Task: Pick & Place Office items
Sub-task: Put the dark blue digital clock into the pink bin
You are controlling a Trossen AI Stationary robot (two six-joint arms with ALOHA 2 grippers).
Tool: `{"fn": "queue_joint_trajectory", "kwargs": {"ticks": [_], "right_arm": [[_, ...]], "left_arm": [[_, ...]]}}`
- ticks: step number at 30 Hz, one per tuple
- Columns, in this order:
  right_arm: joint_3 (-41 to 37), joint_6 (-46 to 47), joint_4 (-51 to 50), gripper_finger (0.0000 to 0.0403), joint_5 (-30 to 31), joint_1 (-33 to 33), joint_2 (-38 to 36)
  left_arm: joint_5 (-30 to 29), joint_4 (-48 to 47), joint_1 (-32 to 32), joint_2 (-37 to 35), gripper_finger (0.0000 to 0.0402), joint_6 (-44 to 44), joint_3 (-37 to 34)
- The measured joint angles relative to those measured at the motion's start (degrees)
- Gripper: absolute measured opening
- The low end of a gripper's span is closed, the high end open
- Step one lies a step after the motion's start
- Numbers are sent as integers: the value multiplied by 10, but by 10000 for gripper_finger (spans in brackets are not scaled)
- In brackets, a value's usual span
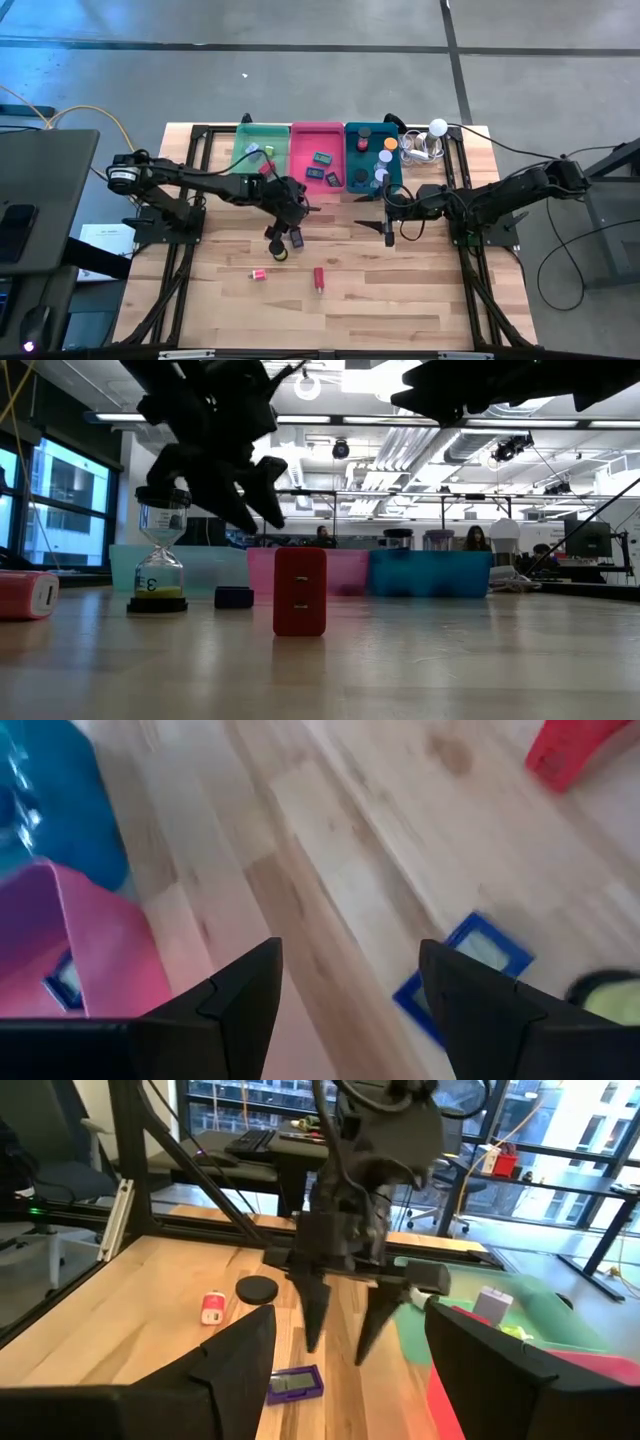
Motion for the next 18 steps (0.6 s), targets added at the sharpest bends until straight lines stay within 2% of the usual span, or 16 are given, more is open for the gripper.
{"fn": "queue_joint_trajectory", "kwargs": {"ticks": [8, 18], "right_arm": [[0, 0, 3, 248, -1, 0, 0], [0, 0, 3, 248, -1, 0, 0]], "left_arm": [[11, -7, 13, 19, 227, 27, 0], [76, -57, 30, 36, 227, 85, 0]]}}
